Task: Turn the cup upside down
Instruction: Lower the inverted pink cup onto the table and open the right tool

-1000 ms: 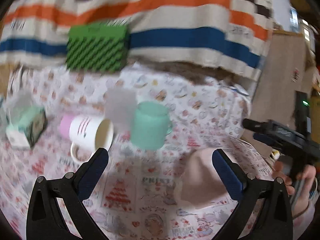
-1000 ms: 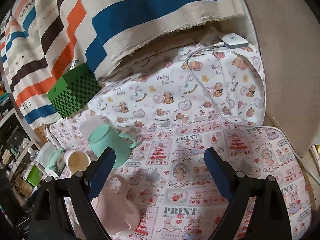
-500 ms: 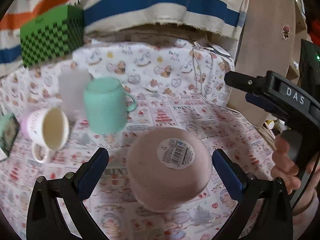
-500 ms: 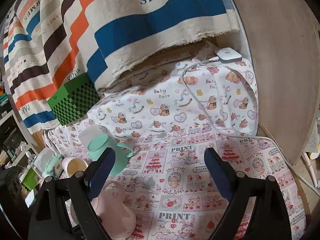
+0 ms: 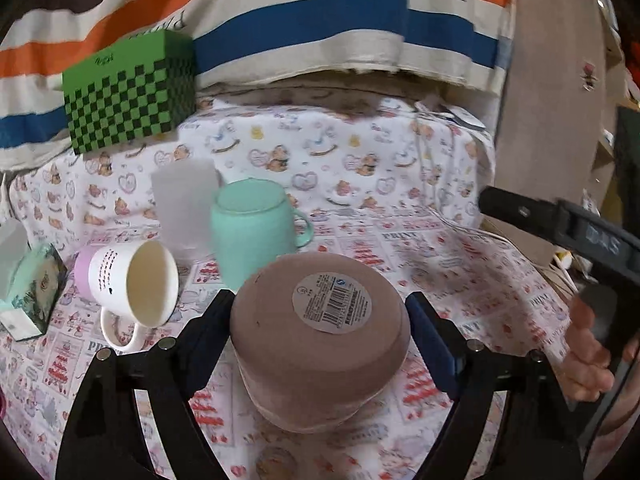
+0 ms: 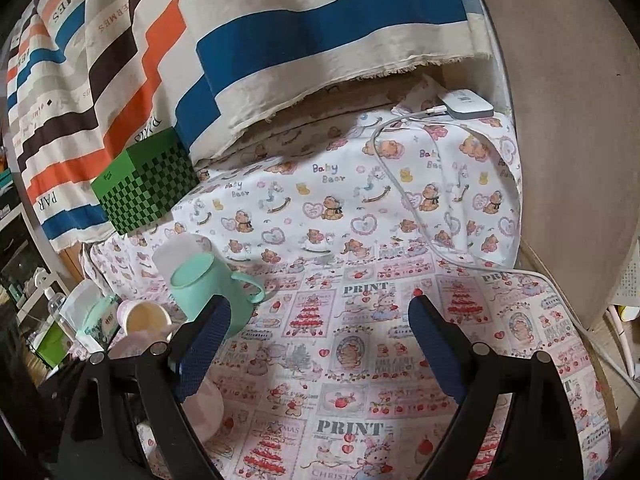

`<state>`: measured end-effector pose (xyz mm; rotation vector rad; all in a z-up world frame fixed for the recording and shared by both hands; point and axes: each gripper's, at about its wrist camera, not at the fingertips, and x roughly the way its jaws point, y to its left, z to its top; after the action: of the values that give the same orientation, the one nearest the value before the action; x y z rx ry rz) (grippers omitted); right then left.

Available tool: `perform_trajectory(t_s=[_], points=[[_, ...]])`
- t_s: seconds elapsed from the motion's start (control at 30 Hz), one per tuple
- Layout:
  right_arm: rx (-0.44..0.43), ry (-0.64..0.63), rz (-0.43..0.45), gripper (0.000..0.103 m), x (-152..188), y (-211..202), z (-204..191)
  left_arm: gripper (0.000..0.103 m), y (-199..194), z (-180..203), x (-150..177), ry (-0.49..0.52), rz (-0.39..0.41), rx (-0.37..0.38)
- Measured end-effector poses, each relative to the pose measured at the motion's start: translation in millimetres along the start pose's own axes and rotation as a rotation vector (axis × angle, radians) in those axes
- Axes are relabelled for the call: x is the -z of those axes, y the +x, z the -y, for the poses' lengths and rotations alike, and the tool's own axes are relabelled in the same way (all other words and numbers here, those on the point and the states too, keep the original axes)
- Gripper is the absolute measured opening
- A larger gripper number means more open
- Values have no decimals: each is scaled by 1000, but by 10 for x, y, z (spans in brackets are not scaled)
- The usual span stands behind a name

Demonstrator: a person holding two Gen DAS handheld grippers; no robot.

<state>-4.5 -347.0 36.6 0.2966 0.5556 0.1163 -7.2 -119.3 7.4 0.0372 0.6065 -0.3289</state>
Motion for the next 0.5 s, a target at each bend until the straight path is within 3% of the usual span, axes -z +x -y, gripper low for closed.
perform_trajectory(t_s=[0.13, 0.23, 0.5], points=[[-20, -9, 5, 92, 14, -13, -29, 86, 35, -156, 41, 10, 65, 20], [-35, -25, 30, 92, 37, -74, -93, 103, -219, -343, 79, 5, 173, -6], [-16, -123, 63, 92, 493, -407, -423, 103, -909, -856, 409, -60, 292, -121]])
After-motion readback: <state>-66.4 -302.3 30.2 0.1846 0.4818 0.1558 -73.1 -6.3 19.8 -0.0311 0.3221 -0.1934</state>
